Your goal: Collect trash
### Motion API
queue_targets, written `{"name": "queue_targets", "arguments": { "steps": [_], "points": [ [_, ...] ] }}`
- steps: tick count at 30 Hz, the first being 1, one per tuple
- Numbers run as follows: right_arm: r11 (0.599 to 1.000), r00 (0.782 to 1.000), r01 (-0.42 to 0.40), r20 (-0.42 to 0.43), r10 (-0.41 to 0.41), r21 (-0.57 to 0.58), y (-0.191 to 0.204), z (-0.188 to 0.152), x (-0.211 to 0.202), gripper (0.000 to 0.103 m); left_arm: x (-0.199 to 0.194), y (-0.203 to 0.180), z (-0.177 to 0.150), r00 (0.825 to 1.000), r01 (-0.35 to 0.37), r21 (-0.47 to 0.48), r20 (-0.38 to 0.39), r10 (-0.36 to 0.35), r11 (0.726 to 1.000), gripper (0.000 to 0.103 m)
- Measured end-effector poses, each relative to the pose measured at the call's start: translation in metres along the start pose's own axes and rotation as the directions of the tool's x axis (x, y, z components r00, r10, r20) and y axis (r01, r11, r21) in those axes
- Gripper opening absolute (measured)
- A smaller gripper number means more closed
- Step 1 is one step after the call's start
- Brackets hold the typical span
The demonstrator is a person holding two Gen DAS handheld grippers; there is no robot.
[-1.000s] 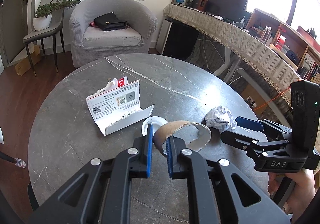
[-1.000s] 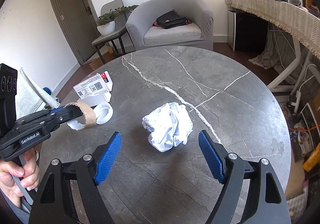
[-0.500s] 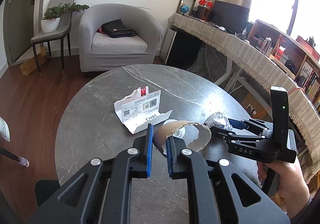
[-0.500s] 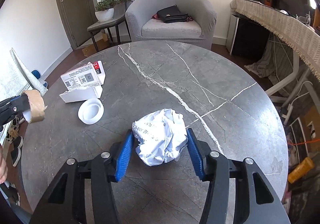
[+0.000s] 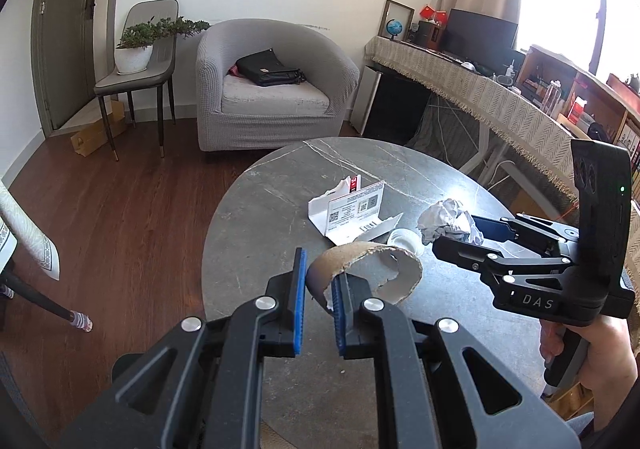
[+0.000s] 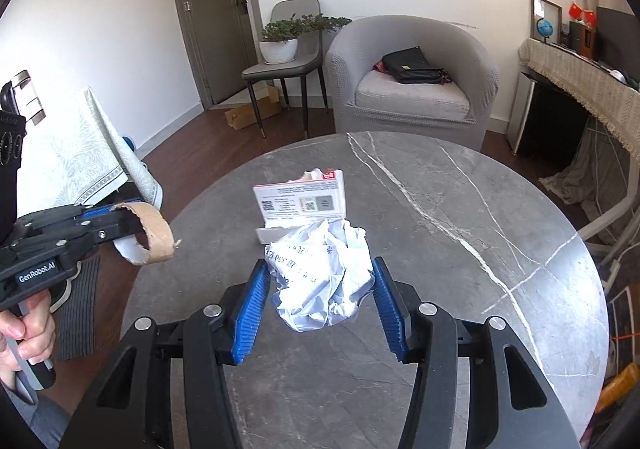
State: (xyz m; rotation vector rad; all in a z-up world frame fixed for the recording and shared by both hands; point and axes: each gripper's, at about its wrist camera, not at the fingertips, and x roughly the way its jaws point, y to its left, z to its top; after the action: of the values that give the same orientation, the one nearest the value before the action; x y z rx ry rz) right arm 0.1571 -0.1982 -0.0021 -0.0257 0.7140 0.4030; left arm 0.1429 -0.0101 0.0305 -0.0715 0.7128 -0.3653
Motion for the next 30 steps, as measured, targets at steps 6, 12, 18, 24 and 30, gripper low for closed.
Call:
{"name": "queue_targets", "arguments": {
  "steps": [6,12,18,24,30],
  "points": [
    [0.997,0.998,-0.058,0.019,0.059,-0.060,0.035,0.007,-0.001,0.052,-0.015,0.024,-0.009,0.999,-0.035,-0.023,-0.003,0.035,0.999,0.013],
    [0.992,0.996,-0.090,0.015,0.092,-0.090,0.060,0.010,0.001,0.052,-0.029,0.042,-0.014,0.998,-0.063,-0.048,0.003,0.063,0.997,0.013],
    [0.982,0.989,-0.146,0.022,0.149,-0.117,0.083,0.017,0.003,0.052,-0.038,0.060,-0.021,0.996,-0.093,-0.076,-0.005,0.093,0.993,0.013],
    [0.971,0.982,-0.182,0.015,0.187,-0.158,0.104,0.020,0.011,0.052,-0.045,0.079,-0.031,0.991,-0.129,-0.087,-0.029,0.127,0.988,0.013],
    [0.945,0.967,-0.243,0.026,0.255,-0.218,0.131,0.023,0.013,0.052,-0.048,0.109,-0.045,0.981,-0.183,-0.115,-0.080,0.175,0.976,0.013]
  ]
}}
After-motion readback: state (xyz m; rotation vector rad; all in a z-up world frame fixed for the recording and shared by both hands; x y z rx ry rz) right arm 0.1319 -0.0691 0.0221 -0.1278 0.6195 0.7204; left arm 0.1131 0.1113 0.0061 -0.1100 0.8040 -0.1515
